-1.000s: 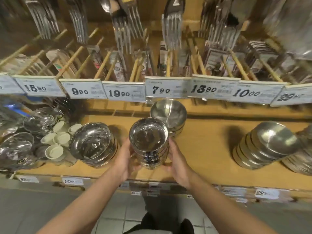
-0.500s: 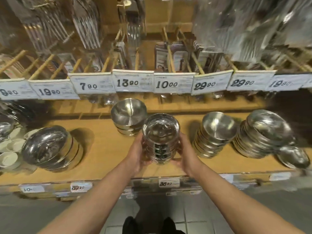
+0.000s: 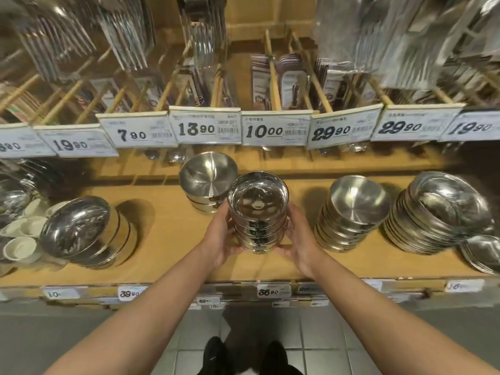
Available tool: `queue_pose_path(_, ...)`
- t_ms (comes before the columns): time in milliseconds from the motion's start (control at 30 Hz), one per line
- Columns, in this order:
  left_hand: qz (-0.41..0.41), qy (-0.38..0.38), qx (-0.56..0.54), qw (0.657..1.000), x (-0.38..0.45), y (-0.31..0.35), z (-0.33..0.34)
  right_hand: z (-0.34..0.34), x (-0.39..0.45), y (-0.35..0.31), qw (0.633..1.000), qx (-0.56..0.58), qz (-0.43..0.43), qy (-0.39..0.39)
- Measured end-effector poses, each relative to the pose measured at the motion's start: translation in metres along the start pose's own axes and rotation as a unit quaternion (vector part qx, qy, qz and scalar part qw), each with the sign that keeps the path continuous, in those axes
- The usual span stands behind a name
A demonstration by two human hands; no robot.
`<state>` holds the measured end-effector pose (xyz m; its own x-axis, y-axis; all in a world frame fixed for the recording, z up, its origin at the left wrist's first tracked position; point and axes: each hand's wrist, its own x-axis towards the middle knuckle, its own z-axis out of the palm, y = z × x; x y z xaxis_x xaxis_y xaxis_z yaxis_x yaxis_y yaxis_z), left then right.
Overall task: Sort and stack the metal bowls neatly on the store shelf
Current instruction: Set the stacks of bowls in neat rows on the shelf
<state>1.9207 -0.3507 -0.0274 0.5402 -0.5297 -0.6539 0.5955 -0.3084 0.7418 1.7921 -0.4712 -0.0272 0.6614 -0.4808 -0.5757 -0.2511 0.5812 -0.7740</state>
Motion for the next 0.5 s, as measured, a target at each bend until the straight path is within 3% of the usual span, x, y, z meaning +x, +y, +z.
queue_pose_path(267,-0.02,-0.025,-0.015,0.999,-0.002,-0.006,-0.027,0.0,-0.005,0.012,0.998,0.043,0.023,0.049)
queue_pose_path(500,-0.048,0.022,-0.082,0.995,-0.009,-0.014,-0.098,0.008,-0.035,0.065,0.986,-0.037,0.117,0.114)
